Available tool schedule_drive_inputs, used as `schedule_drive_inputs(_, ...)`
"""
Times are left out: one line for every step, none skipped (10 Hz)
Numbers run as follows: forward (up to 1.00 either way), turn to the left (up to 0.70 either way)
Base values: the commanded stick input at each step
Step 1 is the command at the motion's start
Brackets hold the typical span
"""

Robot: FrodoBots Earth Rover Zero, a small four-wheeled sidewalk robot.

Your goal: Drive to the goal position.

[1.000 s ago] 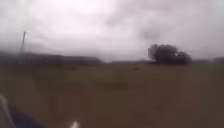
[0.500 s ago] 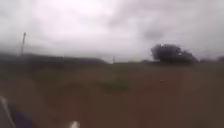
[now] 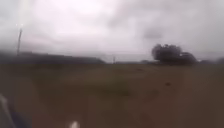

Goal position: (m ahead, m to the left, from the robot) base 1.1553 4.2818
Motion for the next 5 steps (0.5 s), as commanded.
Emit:
schedule_drive_inputs(0.70, -0.05)
schedule_drive_inputs(0.70, 0.00)
schedule_drive_inputs(0.70, 0.00)
schedule_drive_inputs(0.70, 0.00)
schedule_drive_inputs(0.70, 0.00)
